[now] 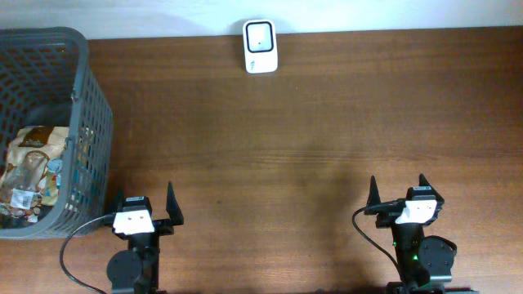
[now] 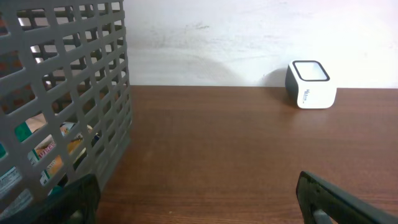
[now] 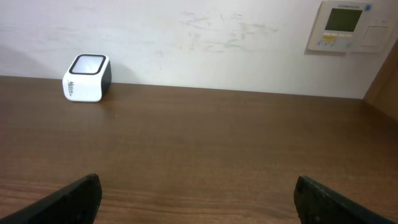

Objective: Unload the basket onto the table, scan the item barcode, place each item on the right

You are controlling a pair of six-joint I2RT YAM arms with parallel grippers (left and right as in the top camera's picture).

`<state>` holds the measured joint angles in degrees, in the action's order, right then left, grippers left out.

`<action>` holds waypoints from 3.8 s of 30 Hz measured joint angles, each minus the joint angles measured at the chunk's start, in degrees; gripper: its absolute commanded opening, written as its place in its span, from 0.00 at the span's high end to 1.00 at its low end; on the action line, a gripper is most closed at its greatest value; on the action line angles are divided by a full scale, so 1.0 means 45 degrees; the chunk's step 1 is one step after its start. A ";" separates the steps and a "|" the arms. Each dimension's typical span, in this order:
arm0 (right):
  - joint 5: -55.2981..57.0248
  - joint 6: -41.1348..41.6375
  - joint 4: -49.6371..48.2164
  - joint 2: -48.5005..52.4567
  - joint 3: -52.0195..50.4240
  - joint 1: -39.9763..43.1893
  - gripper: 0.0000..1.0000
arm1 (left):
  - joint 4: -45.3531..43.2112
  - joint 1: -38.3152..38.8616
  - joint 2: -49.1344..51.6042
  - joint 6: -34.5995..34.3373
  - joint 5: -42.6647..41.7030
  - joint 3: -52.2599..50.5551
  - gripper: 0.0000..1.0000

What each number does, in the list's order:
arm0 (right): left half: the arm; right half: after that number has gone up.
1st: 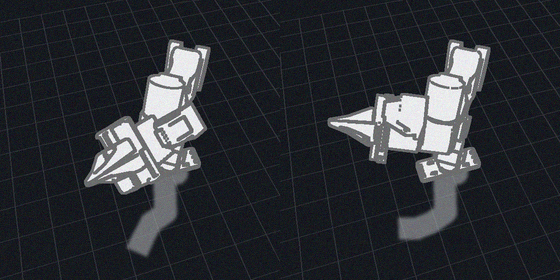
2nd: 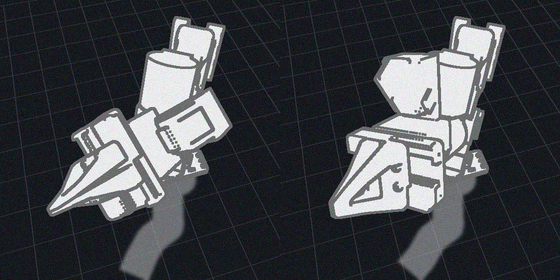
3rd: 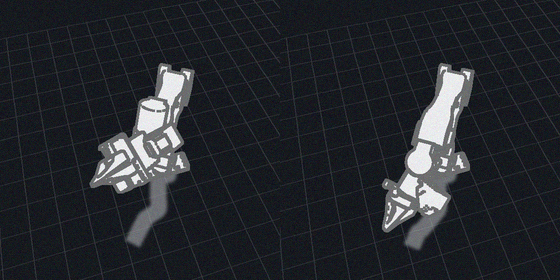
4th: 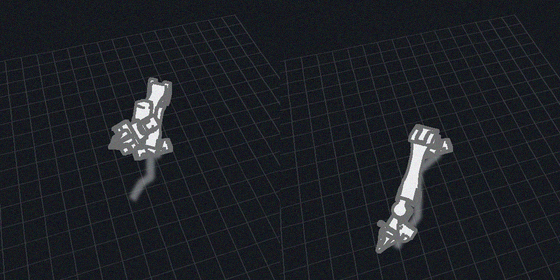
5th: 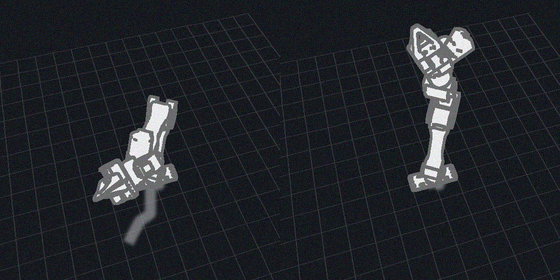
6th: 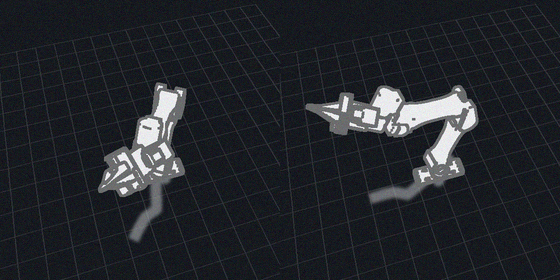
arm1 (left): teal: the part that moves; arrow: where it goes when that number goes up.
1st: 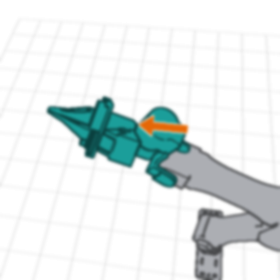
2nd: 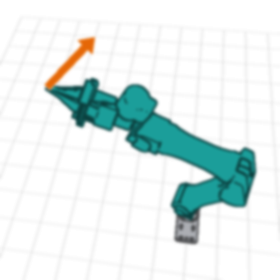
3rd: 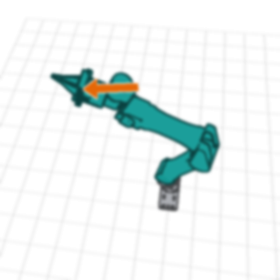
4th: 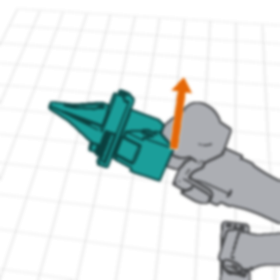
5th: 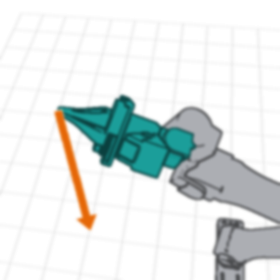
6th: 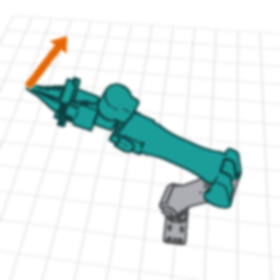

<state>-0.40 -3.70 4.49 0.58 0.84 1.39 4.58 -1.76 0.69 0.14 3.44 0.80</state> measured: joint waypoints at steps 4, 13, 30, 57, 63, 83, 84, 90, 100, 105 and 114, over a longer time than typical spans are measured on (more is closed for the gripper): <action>0.0000 0.0005 0.0000 0.0000 0.0000 0.0000 0.02 | -0.0005 0.0452 0.0000 0.0000 -0.0015 0.0000 0.01; 0.0000 0.0000 0.0000 0.0000 0.0000 0.0000 0.02 | -0.0005 0.0476 0.0000 0.0000 -0.0005 0.0000 0.01; 0.0000 0.0000 0.0000 0.0000 0.0000 0.0000 0.02 | -0.0005 0.0476 0.0000 0.0000 -0.0005 0.0000 0.01; 0.0049 -0.0005 -0.0029 0.0029 0.0000 0.0000 0.02 | 0.0525 0.0510 0.3283 0.0335 -0.4804 0.7057 0.01; 0.0049 0.0005 -0.0005 0.0010 -0.0005 0.0000 0.02 | 0.7883 0.0505 1.2424 0.2108 -0.4464 1.5917 0.01; 0.0044 -0.0005 0.0005 0.0015 0.0000 0.0000 0.02 | 1.2230 -0.7227 2.1653 0.3512 0.2769 2.3931 0.01; 0.0049 0.0005 0.0005 0.0015 0.0000 0.0000 0.02 | 1.1686 -0.7427 2.1687 0.3696 0.2880 2.3110 0.01; 0.0049 0.0000 0.0005 0.0015 0.0000 0.0000 0.02 | 1.0375 -0.7995 2.2027 0.4809 0.1982 2.0784 0.01; 0.0049 0.0000 0.0005 0.0015 0.0000 0.0000 0.01 | 1.0448 -0.7985 2.3911 0.6897 0.0311 2.0604 0.04; 0.0049 0.0000 0.0005 0.0015 0.0000 0.0000 0.02 | 1.0972 -0.7985 2.4315 0.7713 0.0306 2.0594 0.07; 0.0049 0.0000 0.0005 0.0015 0.0000 0.0000 0.02 | 1.1181 -0.7985 2.5169 0.8675 0.0937 2.0482 0.37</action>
<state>-0.19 -3.70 4.51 0.64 0.84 1.39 54.89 -37.69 113.95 39.18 7.66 92.97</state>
